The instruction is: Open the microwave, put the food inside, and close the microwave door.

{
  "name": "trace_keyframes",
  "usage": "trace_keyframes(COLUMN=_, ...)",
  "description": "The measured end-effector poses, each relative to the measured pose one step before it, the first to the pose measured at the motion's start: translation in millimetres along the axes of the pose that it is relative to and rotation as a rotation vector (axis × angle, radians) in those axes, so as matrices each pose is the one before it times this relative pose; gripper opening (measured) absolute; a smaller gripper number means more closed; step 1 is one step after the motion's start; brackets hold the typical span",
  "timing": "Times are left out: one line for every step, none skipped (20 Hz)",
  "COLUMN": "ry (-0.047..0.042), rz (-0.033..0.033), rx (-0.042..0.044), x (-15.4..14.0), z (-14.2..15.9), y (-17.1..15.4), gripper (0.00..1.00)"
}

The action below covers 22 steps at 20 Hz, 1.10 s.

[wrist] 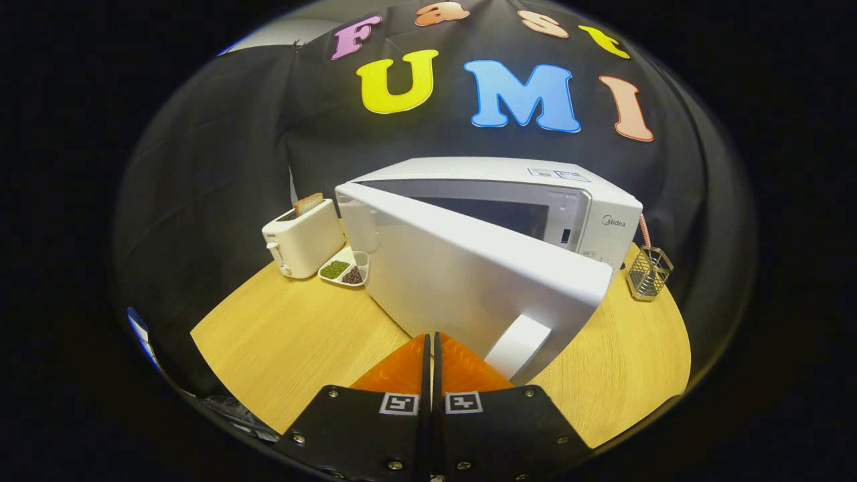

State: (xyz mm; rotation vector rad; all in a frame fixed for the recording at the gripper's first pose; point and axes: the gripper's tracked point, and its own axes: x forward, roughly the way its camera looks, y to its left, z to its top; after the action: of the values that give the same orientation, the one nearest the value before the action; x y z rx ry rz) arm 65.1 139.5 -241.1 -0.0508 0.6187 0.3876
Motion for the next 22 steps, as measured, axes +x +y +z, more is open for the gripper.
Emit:
trace_keyframes(ry=-0.00048, rz=-0.00776, rx=-0.00109, x=2.61, z=2.14, y=-4.95, gripper=0.00)
trace_keyframes(ry=-0.00079, rz=-0.00734, rx=-0.00186, x=3.02, z=2.24, y=-4.93, gripper=0.00)
trace_keyframes(ry=-0.00127, rz=-0.00937, rx=-0.00276, x=3.40, z=1.64, y=-5.70, gripper=0.00)
trace_keyframes(ry=0.00011, rz=-0.00787, rx=-0.00148, x=3.09, z=2.20, y=-4.83, gripper=0.00)
trace_keyframes(ry=-0.00174, rz=-0.00827, rx=0.00010, x=3.40, z=1.88, y=-4.93, gripper=0.00)
trace_keyframes(ry=-0.00037, rz=-0.00850, rx=0.00033, x=3.84, z=2.48, y=-5.05, gripper=0.01)
trace_keyframes(ry=0.00155, rz=-0.00787, rx=-0.00018, x=4.00, z=1.60, y=-4.80, gripper=0.00)
trace_keyframes(ry=0.00099, rz=-0.00933, rx=0.00183, x=3.97, z=2.41, y=-4.88, gripper=0.00)
trace_keyframes(ry=0.00101, rz=-0.00818, rx=0.00193, x=1.56, z=-0.05, y=-3.11, gripper=0.00)
trace_keyframes(ry=-0.00052, rz=-0.00918, rx=0.00302, x=5.28, z=3.02, y=-5.02, gripper=0.00)
trace_keyframes(ry=-0.00022, rz=-0.01035, rx=0.00299, x=5.09, z=2.25, y=-5.51, gripper=0.00)
trace_keyframes(ry=-0.00131, rz=-0.01079, rx=0.00242, x=5.02, z=2.16, y=-4.38, gripper=0.00)
trace_keyframes(ry=-0.00062, rz=-0.01102, rx=0.00115, x=4.89, z=0.88, y=-3.74, gripper=0.01)
trace_keyframes(ry=-0.00229, rz=-0.01065, rx=0.00277, x=5.22, z=2.66, y=-3.92, gripper=0.00)
trace_keyframes(ry=-0.00170, rz=-0.01011, rx=0.00570, x=4.55, z=2.22, y=-2.89, gripper=0.00)
trace_keyframes(ry=-0.00279, rz=-0.01003, rx=0.00818, x=4.47, z=2.83, y=-3.21, gripper=0.00)
trace_keyframes(ry=-0.00422, rz=-0.01018, rx=0.01247, x=5.56, z=3.11, y=-3.16, gripper=0.00)
trace_keyframes(ry=-0.00335, rz=-0.01029, rx=0.00974, x=4.86, z=2.99, y=-2.53, gripper=0.00)
trace_keyframes(ry=-0.00276, rz=-0.01063, rx=0.00595, x=3.56, z=1.94, y=-2.26, gripper=0.00)
trace_keyframes(ry=-0.00439, rz=-0.01317, rx=0.00294, x=3.35, z=2.44, y=-2.61, gripper=0.00)
trace_keyframes(ry=-0.00569, rz=-0.01080, rx=0.00286, x=4.55, z=2.12, y=-1.88, gripper=0.00)
trace_keyframes(ry=-0.00507, rz=-0.01264, rx=0.00484, x=4.80, z=3.34, y=-2.33, gripper=0.00)
